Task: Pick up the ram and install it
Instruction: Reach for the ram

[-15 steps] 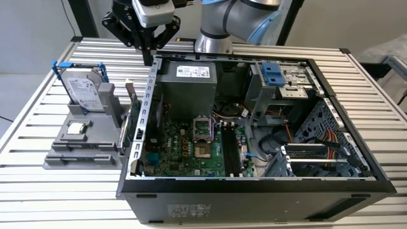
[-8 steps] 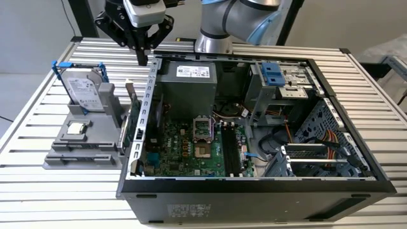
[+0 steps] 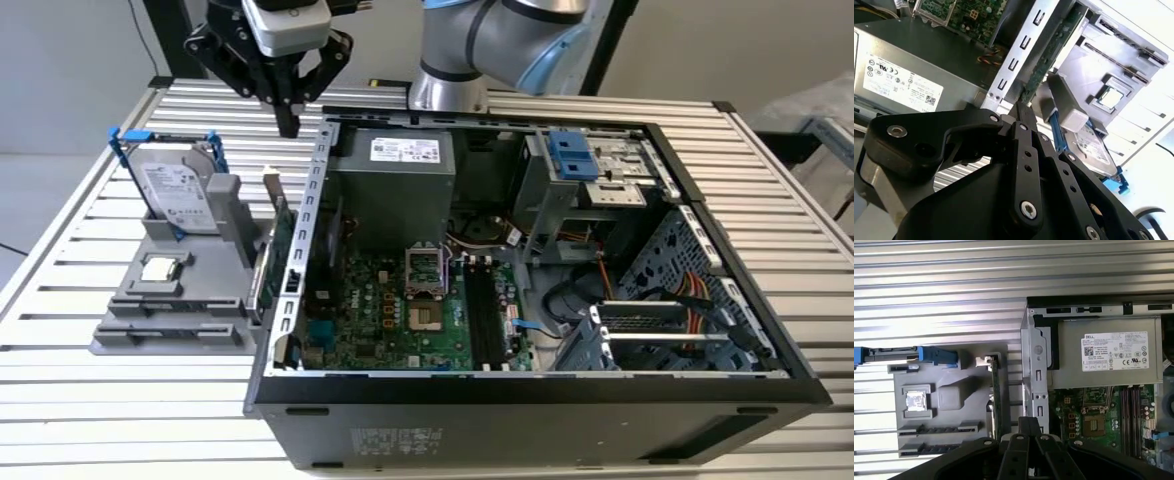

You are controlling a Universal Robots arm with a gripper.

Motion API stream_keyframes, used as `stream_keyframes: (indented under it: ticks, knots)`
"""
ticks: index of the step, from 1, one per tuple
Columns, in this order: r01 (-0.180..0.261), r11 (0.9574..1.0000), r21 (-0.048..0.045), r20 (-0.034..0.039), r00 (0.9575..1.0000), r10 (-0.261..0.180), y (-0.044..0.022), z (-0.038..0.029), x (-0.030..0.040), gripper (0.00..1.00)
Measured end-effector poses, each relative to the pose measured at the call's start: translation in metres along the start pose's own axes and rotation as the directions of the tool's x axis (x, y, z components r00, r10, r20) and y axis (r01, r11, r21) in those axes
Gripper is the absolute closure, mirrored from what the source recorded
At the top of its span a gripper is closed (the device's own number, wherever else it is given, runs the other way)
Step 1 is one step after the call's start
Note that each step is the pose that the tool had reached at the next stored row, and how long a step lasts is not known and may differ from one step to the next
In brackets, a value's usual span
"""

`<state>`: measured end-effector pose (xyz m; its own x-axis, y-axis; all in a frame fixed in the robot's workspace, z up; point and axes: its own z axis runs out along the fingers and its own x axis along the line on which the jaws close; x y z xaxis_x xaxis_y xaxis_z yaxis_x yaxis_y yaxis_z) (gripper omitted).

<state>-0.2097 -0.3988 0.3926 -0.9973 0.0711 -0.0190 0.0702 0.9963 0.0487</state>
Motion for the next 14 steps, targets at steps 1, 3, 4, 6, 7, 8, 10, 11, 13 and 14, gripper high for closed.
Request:
stream_keyframes:
  ticks: [1, 3, 4, 6, 7, 8, 10, 11, 13, 14]
  knots:
    - [0.0, 1.0, 0.0, 0.0, 1.0, 0.0, -0.0001, 0.0, 0.0014, 1.0]
    - [0.0, 1.0, -0.0001, 0.0, 1.0, 0.0, -0.0003, -0.0001, 0.0039, 1.0]
    - [0.0, 1.0, 0.0, 0.0, 1.0, 0.0, -0.0004, -0.0001, 0.0051, 1.0]
    - [0.0, 1.0, -0.0001, 0.0, 1.0, 0.0, -0.0005, -0.0001, 0.0075, 1.0]
    - [0.0, 1.0, 0.0, 0.0, 1.0, 0.0, -0.0006, -0.0002, 0.0087, 1.0]
    - [0.0, 1.0, 0.0, 0.0, 1.0, 0.0, -0.0007, -0.0002, 0.01, 1.0]
    - [0.0, 1.0, -0.0001, 0.0001, 1.0, 0.0, -0.0009, -0.0002, 0.0124, 1.0]
    - [0.0, 1.0, 0.0, 0.0, 1.0, 0.0, -0.0009, -0.0003, 0.0136, 1.0]
    - [0.0, 1.0, 0.0, 0.0, 1.0, 0.0, -0.0011, -0.0003, 0.0159, 1.0]
    - [0.0, 1.0, -0.0001, 0.0, 1.0, 0.0, -0.0012, -0.0003, 0.0169, 1.0]
